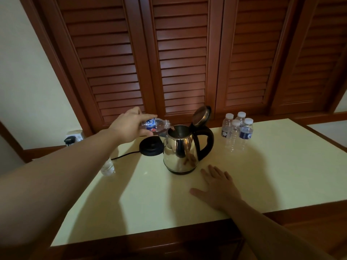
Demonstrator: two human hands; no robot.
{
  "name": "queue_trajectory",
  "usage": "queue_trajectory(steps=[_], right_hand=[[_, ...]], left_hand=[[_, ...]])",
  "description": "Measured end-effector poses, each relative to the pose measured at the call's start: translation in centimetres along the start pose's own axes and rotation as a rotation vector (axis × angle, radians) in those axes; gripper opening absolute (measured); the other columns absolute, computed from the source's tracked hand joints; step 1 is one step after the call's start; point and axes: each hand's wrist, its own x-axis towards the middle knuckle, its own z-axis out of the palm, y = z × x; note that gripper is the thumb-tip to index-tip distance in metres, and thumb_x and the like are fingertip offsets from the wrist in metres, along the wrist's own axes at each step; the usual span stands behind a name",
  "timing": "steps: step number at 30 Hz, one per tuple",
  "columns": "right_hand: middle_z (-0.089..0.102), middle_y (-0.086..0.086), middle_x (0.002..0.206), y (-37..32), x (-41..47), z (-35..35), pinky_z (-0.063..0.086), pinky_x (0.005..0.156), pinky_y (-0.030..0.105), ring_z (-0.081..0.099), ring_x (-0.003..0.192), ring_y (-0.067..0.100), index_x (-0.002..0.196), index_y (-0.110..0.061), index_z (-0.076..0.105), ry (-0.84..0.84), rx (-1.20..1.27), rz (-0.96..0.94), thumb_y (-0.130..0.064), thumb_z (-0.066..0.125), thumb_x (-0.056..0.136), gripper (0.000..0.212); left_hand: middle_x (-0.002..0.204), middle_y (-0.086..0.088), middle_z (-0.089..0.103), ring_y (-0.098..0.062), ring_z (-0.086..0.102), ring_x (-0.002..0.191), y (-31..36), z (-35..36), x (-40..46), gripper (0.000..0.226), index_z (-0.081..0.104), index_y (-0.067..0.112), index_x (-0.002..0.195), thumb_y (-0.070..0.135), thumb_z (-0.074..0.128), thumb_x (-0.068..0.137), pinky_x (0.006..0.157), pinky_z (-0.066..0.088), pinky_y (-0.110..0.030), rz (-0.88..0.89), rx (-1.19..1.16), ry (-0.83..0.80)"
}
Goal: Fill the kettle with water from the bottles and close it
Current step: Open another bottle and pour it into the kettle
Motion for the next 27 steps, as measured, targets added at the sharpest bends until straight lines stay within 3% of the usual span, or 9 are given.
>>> queue_trajectory(steps=[14,20,27], right_hand=[[-0.001,-0.002,0.173,0.2,0.1,0.2,-0.001,0.128,0.048,-0.003,0.159,0.018,0.164,-0.033,0.009,0.004,0.01,-0.006,-0.099,0.019,0.075,0.111],[0.001,-0.001,0.173,0.1,0.0,0.2,0.001,0.128,0.048,-0.002,0.159,0.018,0.164,-0.033,0.011,0.009,0.011,-0.002,-0.097,0.021,0.077,0.109],[0.001,-0.001,0.173,0.2,0.2,0.2,0.002,0.128,0.048,0.0,0.159,0.019,0.164,-0.032,0.013,0.012,0.01,-0.003,-0.097,0.022,0.077,0.109]], left_hand=[[0.102,0.0,0.04,-0.02,0.045,0.096,0.6,-2.1,0.3,0.071,0.046,0.047,0.151,0.053,0.076,0.087,0.079,0.035,-0.033,0.029,0.105,0.0],[0.104,-0.001,0.043,-0.022,0.047,0.1,0.9,-2.9,0.4,0.07,0.044,0.049,0.151,0.056,0.073,0.087,0.086,0.045,-0.041,0.035,0.16,-0.013],[0.104,0.0,0.04,-0.022,0.042,0.101,1.5,-3.9,0.6,0.07,0.043,0.046,0.152,0.053,0.072,0.089,0.082,0.036,-0.037,0.079,0.237,-0.023]])
